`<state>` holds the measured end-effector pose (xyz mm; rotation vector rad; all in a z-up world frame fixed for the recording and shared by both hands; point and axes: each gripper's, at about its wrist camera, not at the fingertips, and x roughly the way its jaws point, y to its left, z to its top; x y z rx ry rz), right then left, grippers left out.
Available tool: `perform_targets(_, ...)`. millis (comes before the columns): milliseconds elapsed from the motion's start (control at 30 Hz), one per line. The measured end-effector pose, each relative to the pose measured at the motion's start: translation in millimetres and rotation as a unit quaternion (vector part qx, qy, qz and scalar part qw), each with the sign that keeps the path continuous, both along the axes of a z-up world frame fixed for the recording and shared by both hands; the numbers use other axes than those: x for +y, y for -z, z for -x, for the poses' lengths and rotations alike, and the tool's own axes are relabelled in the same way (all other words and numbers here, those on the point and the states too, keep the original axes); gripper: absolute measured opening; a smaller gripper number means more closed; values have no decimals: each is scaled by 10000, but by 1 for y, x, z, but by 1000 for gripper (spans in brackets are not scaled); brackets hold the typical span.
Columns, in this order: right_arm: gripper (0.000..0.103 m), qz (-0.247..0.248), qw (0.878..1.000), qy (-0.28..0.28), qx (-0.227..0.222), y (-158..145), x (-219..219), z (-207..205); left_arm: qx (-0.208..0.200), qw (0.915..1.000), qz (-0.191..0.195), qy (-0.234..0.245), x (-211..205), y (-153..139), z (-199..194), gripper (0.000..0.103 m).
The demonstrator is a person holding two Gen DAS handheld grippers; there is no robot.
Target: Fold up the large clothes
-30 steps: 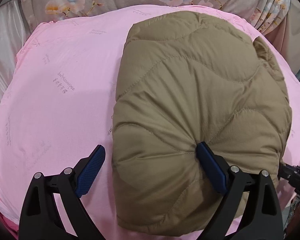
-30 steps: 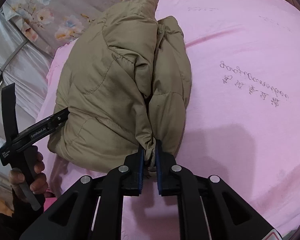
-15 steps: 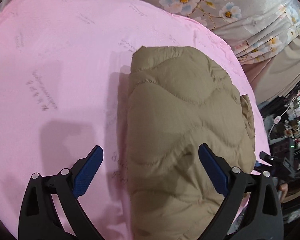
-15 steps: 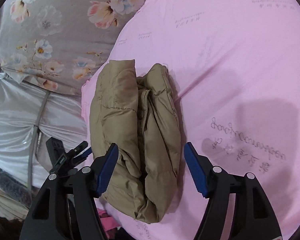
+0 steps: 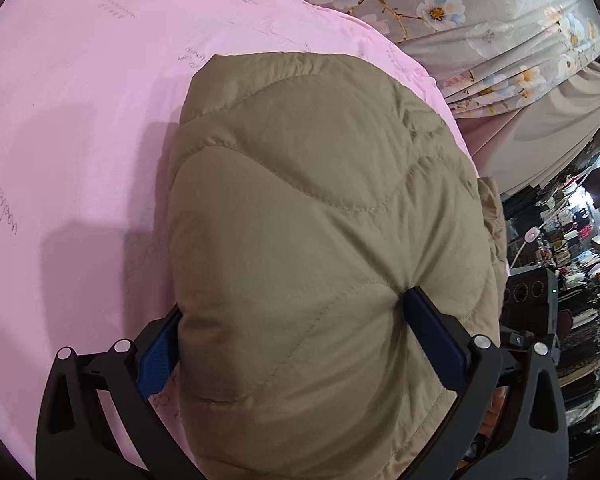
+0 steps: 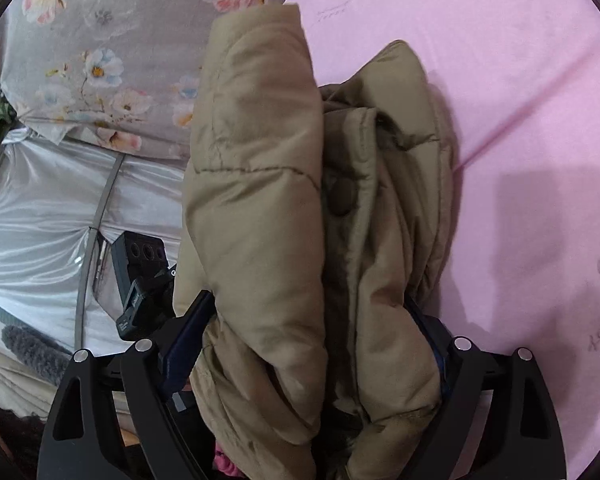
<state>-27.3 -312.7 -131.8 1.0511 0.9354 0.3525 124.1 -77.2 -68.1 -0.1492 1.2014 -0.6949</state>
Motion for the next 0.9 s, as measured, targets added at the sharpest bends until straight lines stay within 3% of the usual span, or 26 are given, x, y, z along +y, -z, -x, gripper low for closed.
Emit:
perform_targets(33,86,139,9999,-9,-26,-3,3,-3,-99,9999,-59,20,-2,-2,2,98)
perform_targets(67,75,326,9994,-1,-85,-8,7,-4,-275,9995,-156,46,-6,-7,7,98)
perform_targets(167,38,563,9977,51,-364,-32,12,-2,-783,9960,-417,58,-11,-25,16,79)
perform_targets(200,33,724,9964,50,-445,-41,15,-2,-882,9951,-433,73,-12,-31,19,71)
perform_targets(333,28,1141,9895,31,-892,-82,26,-8,-1421,9886,-470,169,-22,-65,25,55)
perform_targets(633,24,1991,9625,67,-1841,-163,38,-28,-2251,9741,-130,161,-35,-134,14,47)
perform_targets(733,24,1917,9667,70,-1693,-156,31,-45,-2252,9741,-185,18,-34,-134,-4,47)
perform_targets(833,28,1518,9812,-36,-1195,-122,28,-64,-1835,9823,-330,-202,-14,-104,-34,48)
perform_targets(900,41,1374,9880,-60,-705,-93,28,-66,-1536,9869,-426,-268,5,-79,-47,48)
